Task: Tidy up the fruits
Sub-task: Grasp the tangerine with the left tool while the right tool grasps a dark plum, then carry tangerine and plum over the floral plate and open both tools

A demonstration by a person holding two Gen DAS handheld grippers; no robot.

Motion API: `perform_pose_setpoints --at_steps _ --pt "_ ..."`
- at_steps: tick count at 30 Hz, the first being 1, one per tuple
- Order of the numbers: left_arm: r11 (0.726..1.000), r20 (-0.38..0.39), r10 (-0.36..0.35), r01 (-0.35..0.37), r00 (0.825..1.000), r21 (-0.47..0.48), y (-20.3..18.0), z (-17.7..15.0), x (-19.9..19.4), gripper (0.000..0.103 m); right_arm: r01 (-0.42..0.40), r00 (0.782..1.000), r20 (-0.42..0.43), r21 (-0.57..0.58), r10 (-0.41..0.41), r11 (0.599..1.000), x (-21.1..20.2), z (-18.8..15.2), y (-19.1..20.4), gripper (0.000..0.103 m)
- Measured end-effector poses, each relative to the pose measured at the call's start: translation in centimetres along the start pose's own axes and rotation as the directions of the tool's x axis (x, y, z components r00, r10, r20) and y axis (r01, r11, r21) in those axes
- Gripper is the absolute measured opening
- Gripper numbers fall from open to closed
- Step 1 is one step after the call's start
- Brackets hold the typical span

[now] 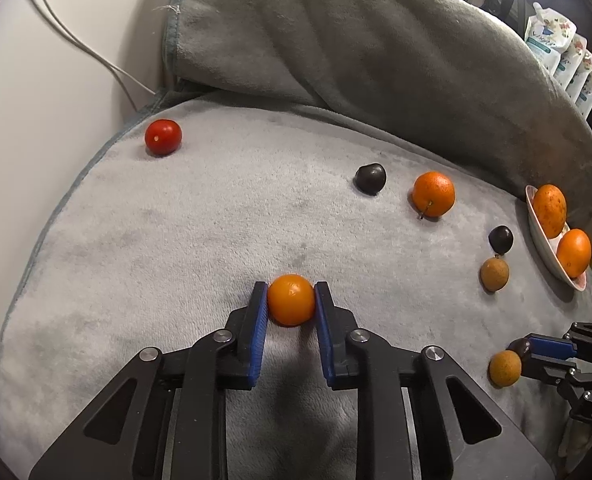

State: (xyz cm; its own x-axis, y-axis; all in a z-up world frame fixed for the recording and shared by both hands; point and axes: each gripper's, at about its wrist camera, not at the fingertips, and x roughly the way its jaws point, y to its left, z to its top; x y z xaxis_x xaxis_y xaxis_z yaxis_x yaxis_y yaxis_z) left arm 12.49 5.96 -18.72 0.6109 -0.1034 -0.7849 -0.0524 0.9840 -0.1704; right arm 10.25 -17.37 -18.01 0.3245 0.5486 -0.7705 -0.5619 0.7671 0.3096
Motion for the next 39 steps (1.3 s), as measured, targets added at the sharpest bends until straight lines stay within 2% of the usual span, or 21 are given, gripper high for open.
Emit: perform_pose_setpoints --at_steps 10,21,28,39 --pt "0.999 0.024 -0.052 0.052 0.998 -0.011 -1.3 -0.2 -1.9 0.020 0.019 0.998 0.060 -0.001 -0.019 1.000 -1.9 0.3 -0.1 0.023" --pt "0.985 0.064 -0.168 0.164 0.984 0.059 -6.2 0.5 -3.8 0.020 0.060 0.987 0.150 0.024 -0.063 0.998 -5.7 0.4 -1.3 0.023" --pt "0.966 0.065 -0.243 0.235 0.968 0.111 -10.3 0.9 -4.1 0.020 0.095 0.970 0.217 0.089 -0.113 0.991 -9.1 -0.6 -4.2 0.023" --pt "0.921 0.020 -0.343 0.333 0.939 0.204 -18.0 0.8 -3.3 0.020 0.150 0.940 0.279 0.187 -0.199 0.971 -13.7 -1.7 -9.1 0.023"
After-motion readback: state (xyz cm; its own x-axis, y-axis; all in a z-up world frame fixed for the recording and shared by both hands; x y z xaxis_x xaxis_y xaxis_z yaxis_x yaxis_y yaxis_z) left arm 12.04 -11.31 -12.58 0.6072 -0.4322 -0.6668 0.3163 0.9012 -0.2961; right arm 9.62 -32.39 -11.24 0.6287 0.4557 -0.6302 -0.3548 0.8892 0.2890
